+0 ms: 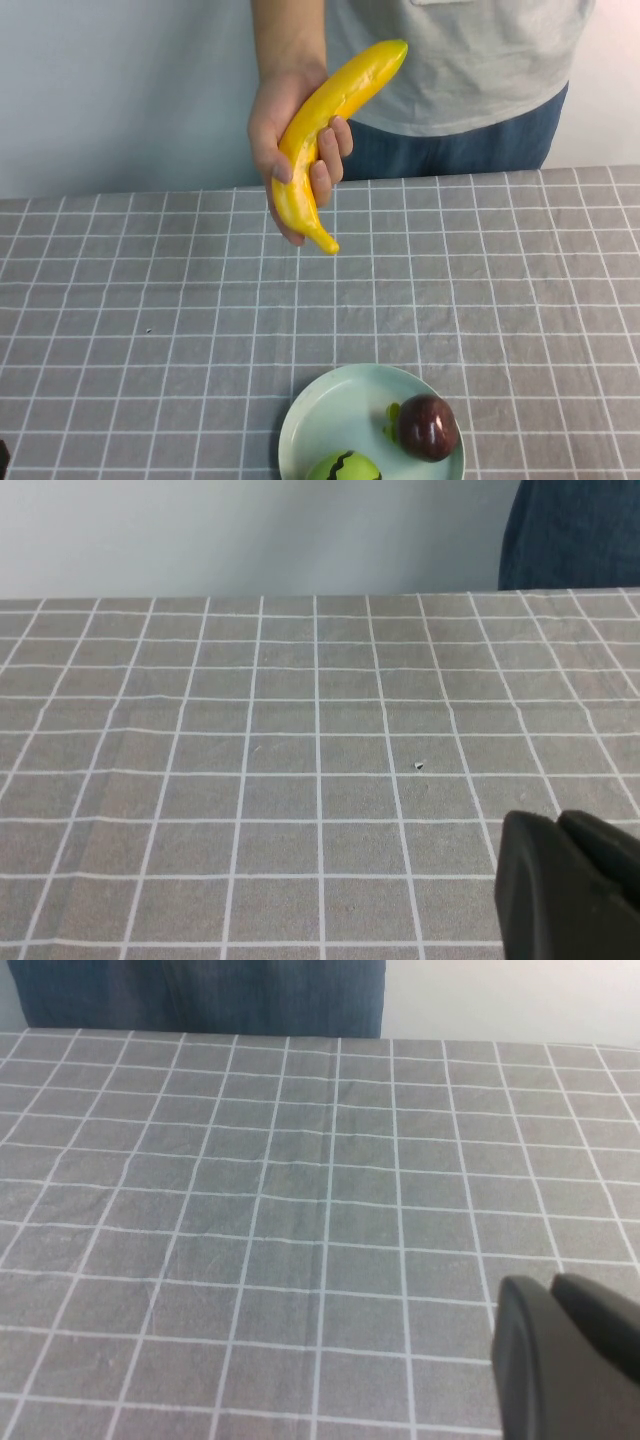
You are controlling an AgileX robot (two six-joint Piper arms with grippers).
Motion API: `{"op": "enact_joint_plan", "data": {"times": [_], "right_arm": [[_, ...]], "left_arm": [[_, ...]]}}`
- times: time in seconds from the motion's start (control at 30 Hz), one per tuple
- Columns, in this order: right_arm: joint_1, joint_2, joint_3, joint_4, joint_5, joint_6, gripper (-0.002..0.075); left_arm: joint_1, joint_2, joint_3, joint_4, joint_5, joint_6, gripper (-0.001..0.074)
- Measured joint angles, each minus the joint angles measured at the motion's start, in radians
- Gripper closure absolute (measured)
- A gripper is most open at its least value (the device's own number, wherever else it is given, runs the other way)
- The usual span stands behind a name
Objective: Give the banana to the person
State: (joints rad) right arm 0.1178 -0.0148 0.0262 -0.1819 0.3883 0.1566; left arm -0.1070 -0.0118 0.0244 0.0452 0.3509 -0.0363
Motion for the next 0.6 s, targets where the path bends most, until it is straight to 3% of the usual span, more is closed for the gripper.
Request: {"op": "enact_joint_plan", "data": {"times": [0.6], "right_arm": [[0.0, 0.0, 0.0, 0.0, 0.0, 0.0, 0.0732]], "left_arm": [[0.0, -0.002, -0.002, 0.0, 0.008, -0.002, 0.0738]]}}
